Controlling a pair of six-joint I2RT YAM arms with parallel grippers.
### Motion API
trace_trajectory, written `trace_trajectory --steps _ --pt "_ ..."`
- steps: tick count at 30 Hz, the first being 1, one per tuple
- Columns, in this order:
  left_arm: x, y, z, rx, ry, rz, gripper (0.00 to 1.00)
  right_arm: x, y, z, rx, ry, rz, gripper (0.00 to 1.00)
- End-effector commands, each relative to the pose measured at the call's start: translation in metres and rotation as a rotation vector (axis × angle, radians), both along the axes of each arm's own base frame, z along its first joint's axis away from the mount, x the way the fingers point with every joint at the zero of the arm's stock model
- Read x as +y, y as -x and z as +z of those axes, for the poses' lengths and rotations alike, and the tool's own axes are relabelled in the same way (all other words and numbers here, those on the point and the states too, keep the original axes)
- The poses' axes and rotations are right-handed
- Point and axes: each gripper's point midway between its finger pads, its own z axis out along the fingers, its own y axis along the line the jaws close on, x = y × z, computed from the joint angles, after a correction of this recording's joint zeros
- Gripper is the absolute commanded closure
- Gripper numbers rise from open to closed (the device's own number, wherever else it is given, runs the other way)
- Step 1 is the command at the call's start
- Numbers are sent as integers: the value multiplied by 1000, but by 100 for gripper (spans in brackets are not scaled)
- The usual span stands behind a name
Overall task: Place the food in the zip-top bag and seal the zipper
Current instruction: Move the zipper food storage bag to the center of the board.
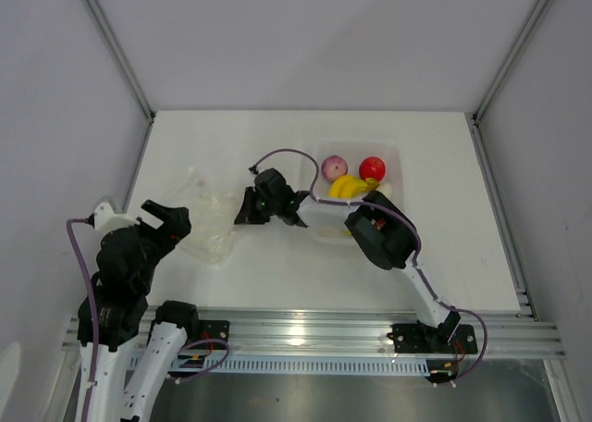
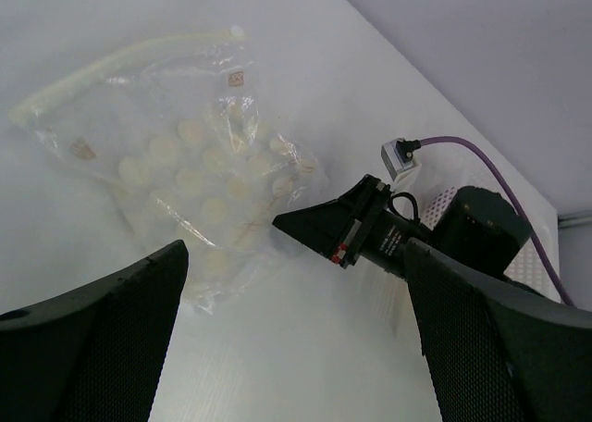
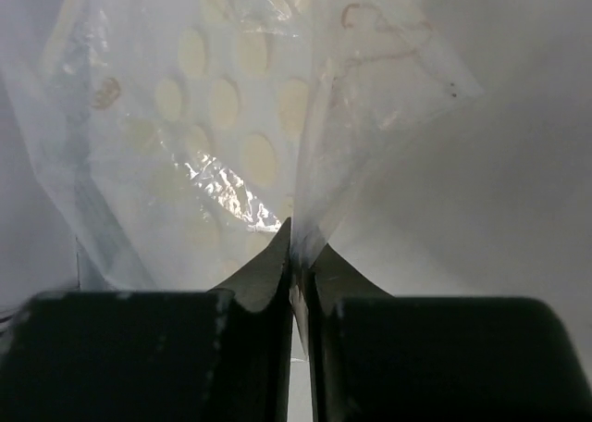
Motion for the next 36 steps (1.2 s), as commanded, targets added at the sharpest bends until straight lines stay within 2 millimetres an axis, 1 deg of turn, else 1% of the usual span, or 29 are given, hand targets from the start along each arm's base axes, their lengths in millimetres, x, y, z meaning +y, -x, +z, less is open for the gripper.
trace_trajectory --steps 1,2,3,4,7,8,9,10,11,12,13,14,17,18,19,21,22,23,25,26,27,28,29,31,32,33,34,35,36 --pt "-10 -4 23 -103 -49 -92 0 -38 -37 67 -161 36 74 93" --pt "-11 -4 25 -111 -55 -105 1 -51 -41 70 -192 93 112 96" --pt "-14 -3 26 -116 -71 -129 1 -68 -58 78 -214 110 103 96" --pt "-15 -5 29 -129 -78 -140 1 -77 -65 85 -236 121 121 96" --pt "-20 -7 28 -134 -91 -172 1 -108 -95 115 -307 146 185 90" --pt "-21 -8 24 -127 -86 -178 1 -117 -99 100 -248 173 210 83" --pt "-23 -10 20 -120 -77 -185 0 -112 -114 137 -309 104 236 75" --pt "-28 -12 19 -118 -66 -207 1 -123 -132 145 -311 81 225 62" --pt "-31 -14 16 -114 -58 -218 1 -127 -137 148 -286 70 231 32" --pt "-33 -15 15 -111 -44 -226 1 -123 -154 159 -306 30 219 19" --pt "-36 -18 10 -90 -35 -235 1 -131 -167 162 -307 26 188 4" --pt "-37 -19 8 -82 -30 -239 1 -133 -175 165 -313 21 164 1" --pt "-40 -26 4 -59 -8 -241 0 -139 -184 176 -335 4 101 1" --pt "-41 -29 7 -73 2 -241 0 -144 -178 201 -377 -10 80 1" --pt "-43 -32 4 -67 10 -242 0 -149 -175 183 -341 28 51 1" --pt "-48 -42 7 -81 33 -254 0 -154 -168 191 -374 57 12 1" --pt "-50 -46 8 -86 39 -260 0 -165 -165 212 -418 83 -44 0" --pt "-51 -51 10 -87 42 -259 1 -171 -154 198 -391 126 -49 1" --pt "-49 -67 5 -59 36 -235 1 -176 -135 203 -398 154 -62 1" --pt "-47 -73 10 -59 31 -224 0 -187 -117 208 -405 164 -79 1" --pt "-44 -85 -1 -10 15 -203 0 -189 -105 211 -409 160 -77 0" --pt "-42 -91 -5 12 8 -194 0 -193 -93 213 -409 155 -82 1" --pt "-37 -98 -4 21 2 -176 1 -206 -72 218 -410 137 -98 1" --pt "-29 -116 -16 66 -6 -142 1 -217 -51 225 -423 113 -114 1" --pt "-26 -122 -21 80 -2 -136 1 -228 -32 248 -461 77 -130 1" --pt "-26 -131 -36 131 15 -134 1 -238 -19 228 -419 95 -143 1" --pt "-21 -138 -41 141 28 -112 1 -245 -9 229 -423 91 -150 1" --pt "-19 -144 -46 155 47 -104 0 -256 6 245 -457 66 -163 1" --pt "-18 -149 -54 172 61 -100 0 -266 15 232 -439 95 -177 1"
